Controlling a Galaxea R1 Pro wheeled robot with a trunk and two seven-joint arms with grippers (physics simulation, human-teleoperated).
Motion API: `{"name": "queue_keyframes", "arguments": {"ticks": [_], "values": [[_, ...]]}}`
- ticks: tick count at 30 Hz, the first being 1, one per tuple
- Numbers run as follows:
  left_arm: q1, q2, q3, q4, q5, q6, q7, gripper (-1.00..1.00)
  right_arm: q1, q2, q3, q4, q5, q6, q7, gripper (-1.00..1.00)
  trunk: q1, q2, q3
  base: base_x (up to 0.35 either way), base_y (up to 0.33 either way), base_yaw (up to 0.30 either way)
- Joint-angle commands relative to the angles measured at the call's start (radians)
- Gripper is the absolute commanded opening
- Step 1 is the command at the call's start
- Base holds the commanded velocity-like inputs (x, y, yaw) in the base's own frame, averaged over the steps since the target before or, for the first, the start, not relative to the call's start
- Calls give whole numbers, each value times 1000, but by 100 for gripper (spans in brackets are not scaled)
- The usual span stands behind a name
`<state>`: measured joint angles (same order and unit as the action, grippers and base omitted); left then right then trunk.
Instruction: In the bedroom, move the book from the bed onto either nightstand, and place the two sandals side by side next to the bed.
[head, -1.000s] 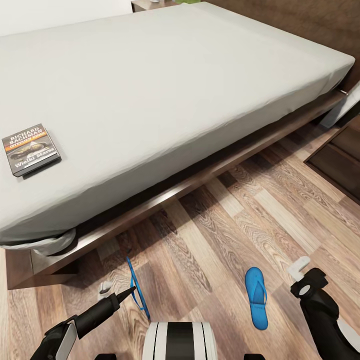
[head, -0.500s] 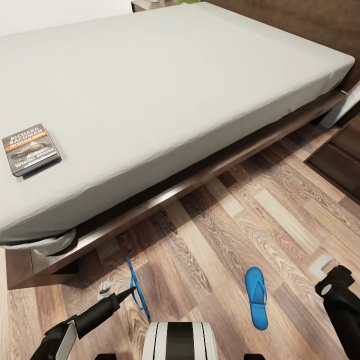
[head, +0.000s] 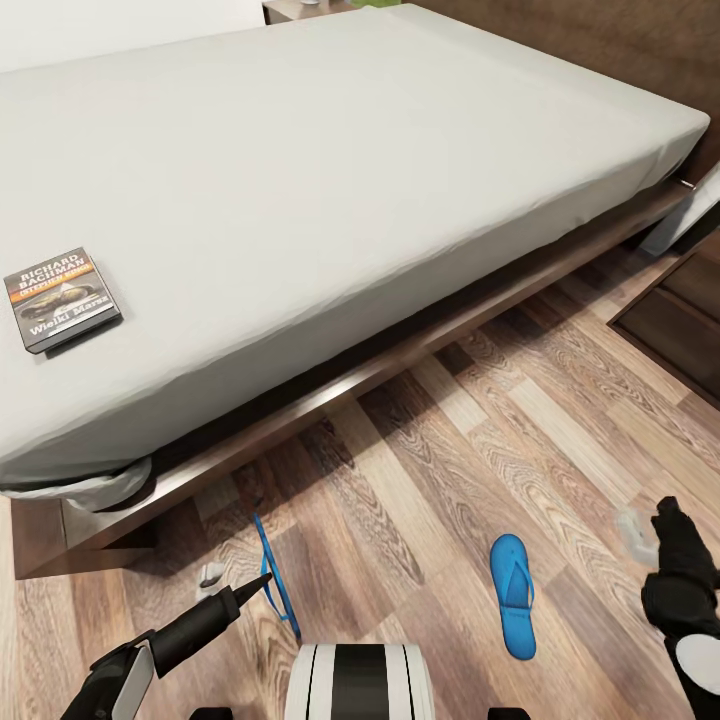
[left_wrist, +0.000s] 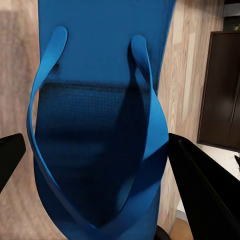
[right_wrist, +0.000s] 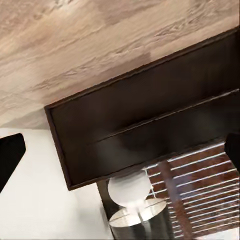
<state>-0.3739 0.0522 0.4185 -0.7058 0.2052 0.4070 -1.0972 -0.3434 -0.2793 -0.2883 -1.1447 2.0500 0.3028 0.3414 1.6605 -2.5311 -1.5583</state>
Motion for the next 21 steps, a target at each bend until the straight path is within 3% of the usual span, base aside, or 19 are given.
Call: {"name": "queue_keyframes", "arguments": {"ticks": [1,3,5,6,8,10,12,14,17,21], "values": [[0,0,1,0,3,9,-3,-100,0,0,5,-1,83,-20,7,100,0,0,-1,0,0,0],[0,0,1,0,3,9,-3,-100,0,4,37,1,182,-94,7,100,0,0,-1,0,0,0],[0,0,0,0,3,8,-3,-100,0,3,102,1,227,-163,7,100,0,0,-1,0,0,0],[0,0,0,0,3,9,-3,-100,0,2,120,1,233,-174,7,100,0,0,-1,0,0,0],[0,0,0,0,3,9,-2,-100,0,0,215,-5,250,-209,7,100,0,0,-1,0,0,0],[0,-1,0,0,3,8,-1,-100,0,-1,277,-10,256,-256,7,100,0,0,-1,0,0,0],[0,-1,0,0,3,8,-1,-100,-1,-1,303,-12,258,-316,7,100,0,0,-1,0,0,0],[0,-1,0,0,3,8,-1,-100,-2,-1,329,-13,261,-436,7,100,0,0,-1,0,0,0],[0,-2,-1,0,3,7,-1,-100,-4,-1,363,-11,262,-554,7,100,0,0,-1,0,0,0],[0,-2,-1,0,3,7,-1,-100,-5,-1,393,-12,263,-613,10,100,0,0,-1,0,0,0]]}}
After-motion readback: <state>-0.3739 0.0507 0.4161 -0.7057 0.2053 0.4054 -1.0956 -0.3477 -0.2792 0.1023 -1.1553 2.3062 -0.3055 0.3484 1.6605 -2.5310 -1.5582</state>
